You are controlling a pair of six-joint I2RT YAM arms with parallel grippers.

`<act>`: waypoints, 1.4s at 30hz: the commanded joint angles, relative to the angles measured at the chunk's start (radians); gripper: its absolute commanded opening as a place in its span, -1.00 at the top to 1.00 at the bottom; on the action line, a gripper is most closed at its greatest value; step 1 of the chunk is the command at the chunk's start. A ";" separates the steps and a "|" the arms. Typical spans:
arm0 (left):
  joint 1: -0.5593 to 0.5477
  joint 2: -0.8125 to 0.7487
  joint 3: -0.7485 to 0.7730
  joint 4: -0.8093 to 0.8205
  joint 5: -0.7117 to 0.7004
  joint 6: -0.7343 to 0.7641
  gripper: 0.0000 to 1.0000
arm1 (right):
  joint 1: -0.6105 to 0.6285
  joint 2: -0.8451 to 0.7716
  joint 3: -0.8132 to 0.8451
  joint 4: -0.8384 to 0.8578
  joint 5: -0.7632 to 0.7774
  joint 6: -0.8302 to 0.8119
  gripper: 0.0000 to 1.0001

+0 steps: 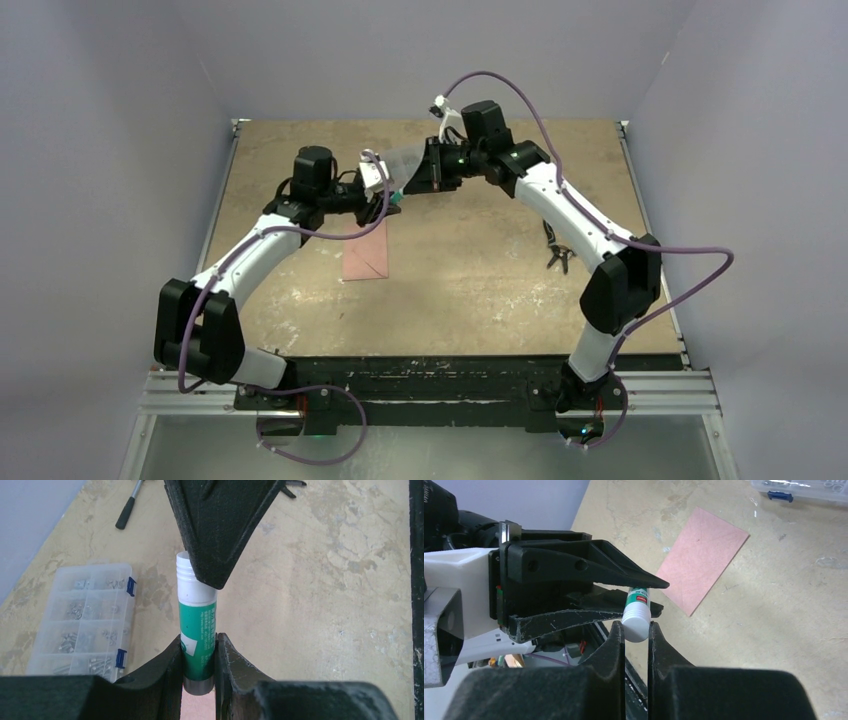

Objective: Place the letter into the envelope and seal it

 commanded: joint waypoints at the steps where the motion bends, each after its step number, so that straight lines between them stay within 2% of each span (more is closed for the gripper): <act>1: -0.023 0.010 0.134 0.037 -0.001 0.092 1.00 | 0.047 0.030 -0.066 -0.093 0.020 -0.071 1.00; 4: -0.025 0.025 0.165 0.053 0.006 0.079 1.00 | 0.090 0.035 -0.132 -0.067 0.062 -0.060 1.00; 7: -0.028 0.032 0.181 0.137 -0.003 0.048 1.00 | 0.135 0.040 -0.200 -0.001 0.077 -0.019 1.00; 11: -0.032 0.027 0.175 0.225 -0.040 0.026 1.00 | 0.165 0.039 -0.289 0.077 0.038 0.015 1.00; 16: -0.033 0.020 0.176 0.369 -0.106 -0.012 1.00 | 0.178 0.053 -0.376 0.066 0.049 -0.017 1.00; 23: -0.034 0.053 0.229 0.411 -0.078 -0.050 1.00 | 0.192 0.085 -0.488 0.098 0.089 -0.038 1.00; 30: -0.055 0.079 0.269 0.425 -0.099 -0.037 1.00 | 0.215 0.134 -0.536 0.122 0.113 -0.054 1.00; 35: -0.056 0.125 0.362 0.402 -0.115 -0.011 1.00 | 0.228 0.163 -0.551 0.118 0.125 -0.071 1.00; 42: -0.027 0.147 0.420 0.405 -0.118 -0.033 1.00 | 0.236 0.183 -0.610 0.139 0.141 -0.077 1.00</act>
